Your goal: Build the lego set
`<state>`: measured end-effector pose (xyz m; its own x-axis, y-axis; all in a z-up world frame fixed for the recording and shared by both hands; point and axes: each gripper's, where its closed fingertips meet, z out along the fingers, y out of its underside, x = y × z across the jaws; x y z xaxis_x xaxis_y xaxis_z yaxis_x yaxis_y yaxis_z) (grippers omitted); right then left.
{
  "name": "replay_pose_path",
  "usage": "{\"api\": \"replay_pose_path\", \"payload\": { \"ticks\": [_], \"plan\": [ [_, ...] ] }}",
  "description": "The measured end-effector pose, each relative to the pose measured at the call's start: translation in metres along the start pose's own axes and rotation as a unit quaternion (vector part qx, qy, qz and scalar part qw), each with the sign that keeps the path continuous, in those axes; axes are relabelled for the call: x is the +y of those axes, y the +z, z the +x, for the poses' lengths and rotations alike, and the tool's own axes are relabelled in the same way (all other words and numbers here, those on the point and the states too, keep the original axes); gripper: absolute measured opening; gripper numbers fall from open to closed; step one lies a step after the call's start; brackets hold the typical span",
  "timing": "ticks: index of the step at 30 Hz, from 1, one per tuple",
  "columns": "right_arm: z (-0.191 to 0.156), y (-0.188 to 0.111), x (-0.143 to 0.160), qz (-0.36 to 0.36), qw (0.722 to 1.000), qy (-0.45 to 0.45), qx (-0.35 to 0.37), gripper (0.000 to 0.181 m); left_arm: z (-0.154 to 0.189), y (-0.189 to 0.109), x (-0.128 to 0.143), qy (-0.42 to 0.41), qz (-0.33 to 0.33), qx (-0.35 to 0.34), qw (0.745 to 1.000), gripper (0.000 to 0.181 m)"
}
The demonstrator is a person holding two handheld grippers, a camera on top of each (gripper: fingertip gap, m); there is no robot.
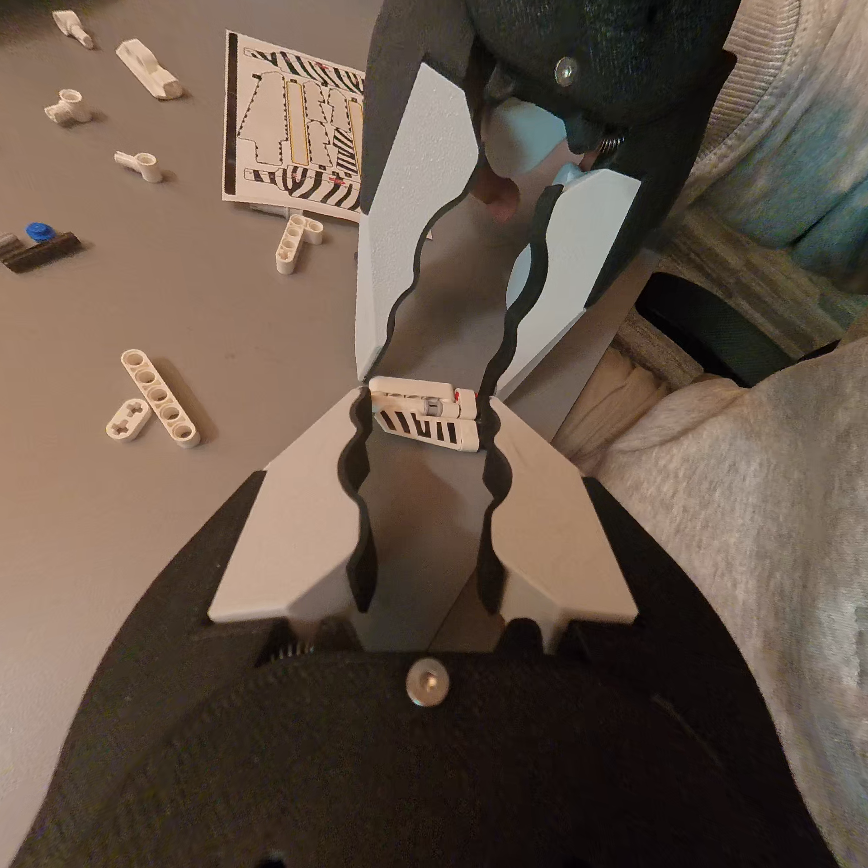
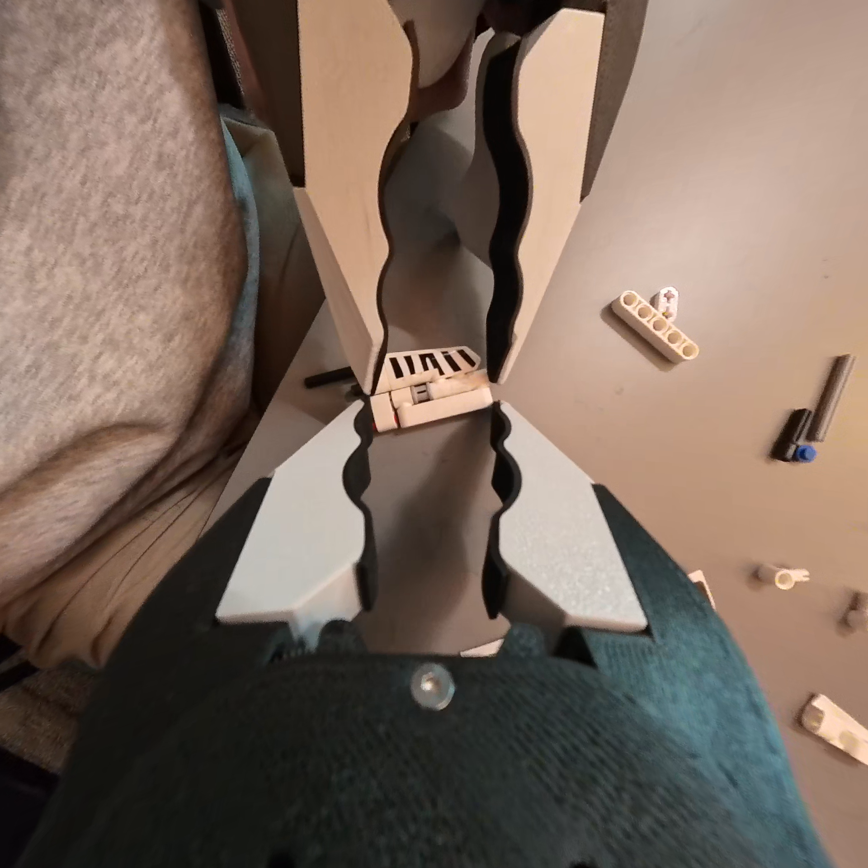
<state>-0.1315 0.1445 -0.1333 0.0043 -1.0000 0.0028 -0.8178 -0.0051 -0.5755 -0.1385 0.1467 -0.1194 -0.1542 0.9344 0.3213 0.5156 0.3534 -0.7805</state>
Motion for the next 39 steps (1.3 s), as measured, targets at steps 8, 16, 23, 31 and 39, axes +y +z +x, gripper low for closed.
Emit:
{"api": "replay_pose_path", "payload": {
  "ticks": [8,16,23,31,39],
  "plan": [
    [0.0,0.0,0.0,-0.02,1.0,0.004,-0.002,0.05,-0.001,0.0,0.0,-0.001,0.003,-0.003,1.0,0.045],
    [0.001,0.0,-0.002,-0.031,0.999,0.019,-0.024,0.049,-0.009,0.002,0.004,0.032,-0.009,-0.069,0.997,0.034],
    [0.002,0.001,-0.003,-0.018,1.0,0.018,-0.009,0.047,0.012,0.004,0.007,0.003,-0.011,0.026,1.0,0.001],
    [0.008,0.003,-0.004,-0.006,0.999,0.033,0.026,0.048,0.007,0.0,-0.001,-0.026,0.006,0.025,0.999,0.006],
    [0.013,0.002,-0.004,0.036,0.994,0.084,0.067,0.049,-0.024,-0.029,-0.023,-0.039,0.094,0.007,0.995,0.041]
  ]
}}
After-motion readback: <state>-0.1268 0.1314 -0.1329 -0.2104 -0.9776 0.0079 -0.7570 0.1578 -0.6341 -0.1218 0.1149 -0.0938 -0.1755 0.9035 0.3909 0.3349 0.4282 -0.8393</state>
